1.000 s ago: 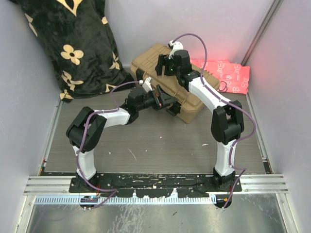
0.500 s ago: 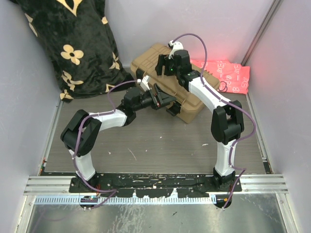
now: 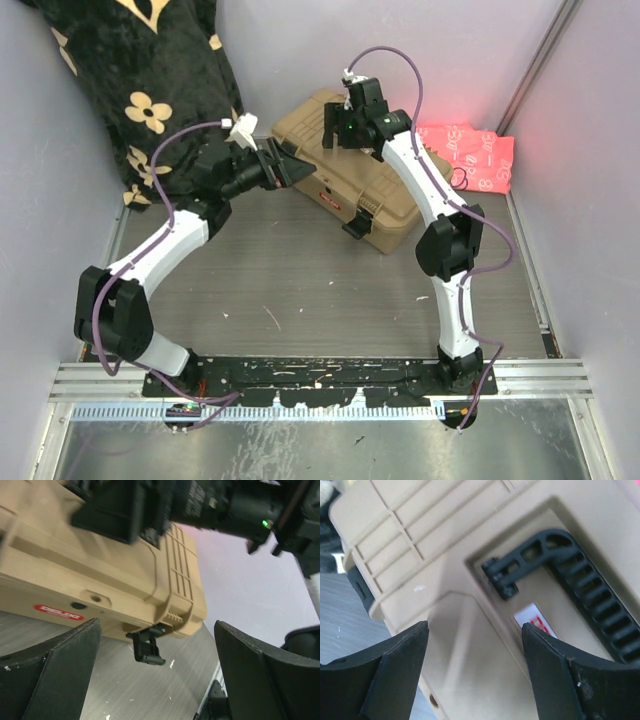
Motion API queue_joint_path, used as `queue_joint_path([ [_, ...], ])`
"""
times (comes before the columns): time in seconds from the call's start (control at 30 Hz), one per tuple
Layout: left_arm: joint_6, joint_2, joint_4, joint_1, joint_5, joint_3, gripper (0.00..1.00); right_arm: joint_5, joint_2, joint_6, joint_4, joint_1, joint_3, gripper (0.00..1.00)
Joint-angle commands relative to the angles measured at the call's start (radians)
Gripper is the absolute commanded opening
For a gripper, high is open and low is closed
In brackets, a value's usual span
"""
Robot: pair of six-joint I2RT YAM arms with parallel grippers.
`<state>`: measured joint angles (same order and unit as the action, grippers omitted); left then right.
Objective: Pack the tool kit
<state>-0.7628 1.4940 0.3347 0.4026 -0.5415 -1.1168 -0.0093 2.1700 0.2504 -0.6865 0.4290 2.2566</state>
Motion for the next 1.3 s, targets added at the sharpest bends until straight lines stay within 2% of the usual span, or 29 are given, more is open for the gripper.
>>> queue_joint_path([
  [0.0,0.118,0.019,-0.230,-0.028,0.064,-0.128,0.97,0.015,0.004,0.057,-0.376,-0.043,0.202,0.81],
  [0.13,0.116,0.108,-0.298,-0.037,0.101,-0.228,0.97,0.015,-0.072,0.046,-0.284,-0.150,0.136,0.81],
  [0.27,0.122,0.165,-0.280,-0.047,0.116,-0.295,0.97,-0.022,-0.150,0.014,-0.220,-0.245,0.077,0.82],
  [0.5,0.102,0.235,-0.247,-0.045,0.105,-0.319,0.97,-0.052,-0.291,-0.071,-0.055,-0.312,-0.008,0.88],
  [0.6,0.075,0.277,-0.241,-0.044,0.105,-0.326,0.97,-0.032,-0.280,-0.108,-0.016,-0.353,-0.034,0.95],
  [0.73,0.070,0.341,-0.211,-0.035,0.095,-0.350,0.97,-0.093,-0.189,-0.108,-0.021,-0.423,-0.037,0.97],
  [1.03,0.057,0.498,-0.114,-0.010,0.060,-0.486,0.98,-0.231,-0.095,-0.144,-0.033,-0.446,-0.186,0.96],
  [1.27,0.071,0.553,-0.131,0.021,0.041,-0.569,0.98,-0.316,-0.195,-0.162,-0.082,-0.437,-0.396,0.85],
])
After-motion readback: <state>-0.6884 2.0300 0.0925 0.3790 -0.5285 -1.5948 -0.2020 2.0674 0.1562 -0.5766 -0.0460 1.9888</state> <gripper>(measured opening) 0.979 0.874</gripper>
